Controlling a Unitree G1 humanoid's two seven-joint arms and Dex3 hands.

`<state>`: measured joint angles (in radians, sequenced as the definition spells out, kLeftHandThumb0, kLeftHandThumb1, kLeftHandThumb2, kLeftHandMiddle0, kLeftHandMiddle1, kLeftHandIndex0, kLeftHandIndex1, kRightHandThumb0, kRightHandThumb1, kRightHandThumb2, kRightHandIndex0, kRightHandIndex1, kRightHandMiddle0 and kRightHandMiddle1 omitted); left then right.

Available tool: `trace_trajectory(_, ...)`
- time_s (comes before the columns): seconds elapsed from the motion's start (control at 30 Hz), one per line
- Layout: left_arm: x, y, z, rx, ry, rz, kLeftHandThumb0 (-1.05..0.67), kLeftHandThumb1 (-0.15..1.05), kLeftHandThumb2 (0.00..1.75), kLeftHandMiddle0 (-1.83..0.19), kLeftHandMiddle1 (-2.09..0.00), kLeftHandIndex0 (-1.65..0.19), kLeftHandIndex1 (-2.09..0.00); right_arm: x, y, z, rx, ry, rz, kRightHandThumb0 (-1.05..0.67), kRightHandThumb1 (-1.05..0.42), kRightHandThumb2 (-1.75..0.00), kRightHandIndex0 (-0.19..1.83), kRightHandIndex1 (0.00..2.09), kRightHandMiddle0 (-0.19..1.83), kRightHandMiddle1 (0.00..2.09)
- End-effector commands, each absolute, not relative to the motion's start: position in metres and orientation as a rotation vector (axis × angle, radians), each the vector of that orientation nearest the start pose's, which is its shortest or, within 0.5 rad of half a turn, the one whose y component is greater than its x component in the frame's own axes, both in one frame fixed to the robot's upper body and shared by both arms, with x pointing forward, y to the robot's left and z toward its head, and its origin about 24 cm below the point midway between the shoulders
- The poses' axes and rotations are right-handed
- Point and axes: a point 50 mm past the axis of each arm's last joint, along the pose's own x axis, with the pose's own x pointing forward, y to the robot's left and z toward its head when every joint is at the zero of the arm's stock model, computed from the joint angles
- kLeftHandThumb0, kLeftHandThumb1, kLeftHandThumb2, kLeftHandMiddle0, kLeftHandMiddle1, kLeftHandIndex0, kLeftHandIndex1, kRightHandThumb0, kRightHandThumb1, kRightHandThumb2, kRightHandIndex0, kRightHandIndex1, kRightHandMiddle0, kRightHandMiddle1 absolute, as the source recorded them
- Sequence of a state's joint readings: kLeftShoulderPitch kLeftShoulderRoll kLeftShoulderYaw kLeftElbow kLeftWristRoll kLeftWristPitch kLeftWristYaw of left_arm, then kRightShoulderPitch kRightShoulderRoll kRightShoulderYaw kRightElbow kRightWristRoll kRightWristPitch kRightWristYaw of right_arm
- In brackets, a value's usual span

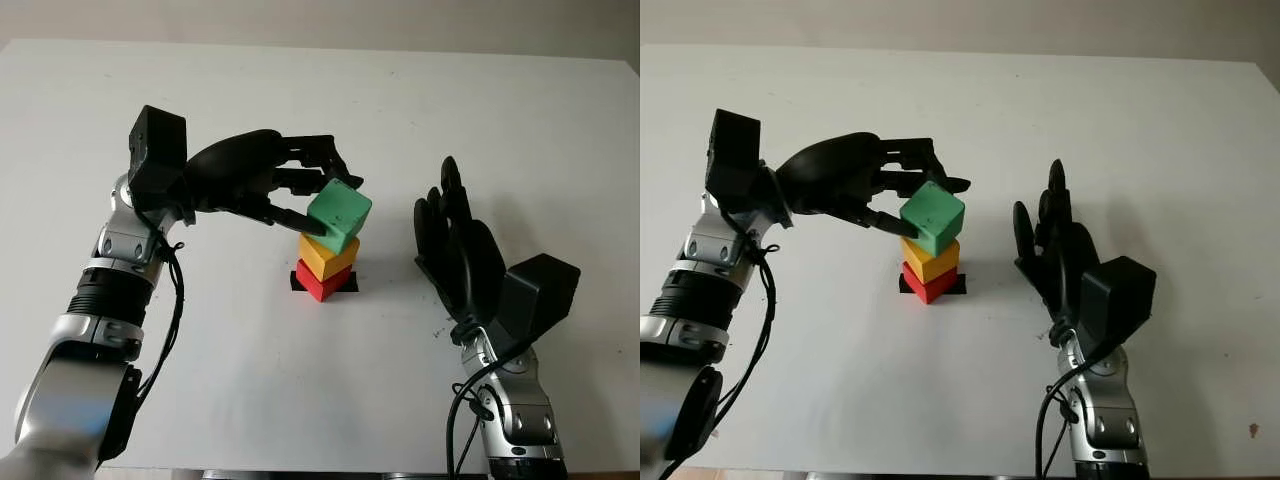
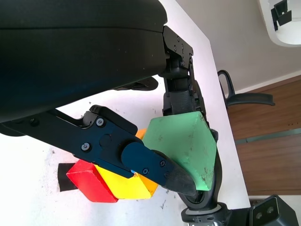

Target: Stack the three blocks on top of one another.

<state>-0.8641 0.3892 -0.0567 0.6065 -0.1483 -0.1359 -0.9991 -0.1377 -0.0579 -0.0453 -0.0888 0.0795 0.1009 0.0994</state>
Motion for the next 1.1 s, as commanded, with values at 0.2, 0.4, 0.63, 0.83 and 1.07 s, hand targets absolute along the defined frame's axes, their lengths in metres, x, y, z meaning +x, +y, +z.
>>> trace_trajectory(0.2,0.3668,0.1503,0.1887,0.434,-0.247,-1.015,-0.39,1.05,0.08,-0.34,0.00,-0.30,-1.57,0.2762,-0.1578,0.0912,0.014,-0.144,0.098,-0.70,-1.05,-0.55,-0.19,0.00,-0.19,0.00)
trace_trajectory(0.4,0.3674,0.1496,0.1888,0.433,-0.234,-1.015,-0.39,1.04,0.06,-0.34,0.00,-0.34,-1.51,0.2765,-0.1583,0.0909,0.009,-0.146,0.103,-0.70,-1.05,-0.55,-0.19,0.00,-0.19,0.00)
trace_trajectory(0.63,0.3673,0.1496,0.1901,0.458,-0.186,-1.047,-0.56,0.94,0.05,-0.06,-0.04,-0.39,-0.56,0.2763,-0.1583,0.0909,0.017,-0.145,0.099,-0.69,-1.05,-0.55,-0.19,0.00,-0.19,0.00)
trace_trajectory(0.83,0.3654,0.1497,0.1937,0.481,-0.197,-1.077,-0.59,0.90,0.04,0.04,-0.03,-0.33,-0.26,0.2760,-0.1585,0.0906,0.012,-0.146,0.102,-0.69,-1.05,-0.56,-0.19,0.00,-0.19,0.00)
trace_trajectory(1.07,0.3628,0.1519,0.1947,0.496,-0.237,-1.092,-0.63,0.84,0.04,0.08,-0.04,-0.24,-0.14,0.2758,-0.1588,0.0904,0.009,-0.146,0.105,-0.69,-1.05,-0.56,-0.19,0.00,-0.19,0.00)
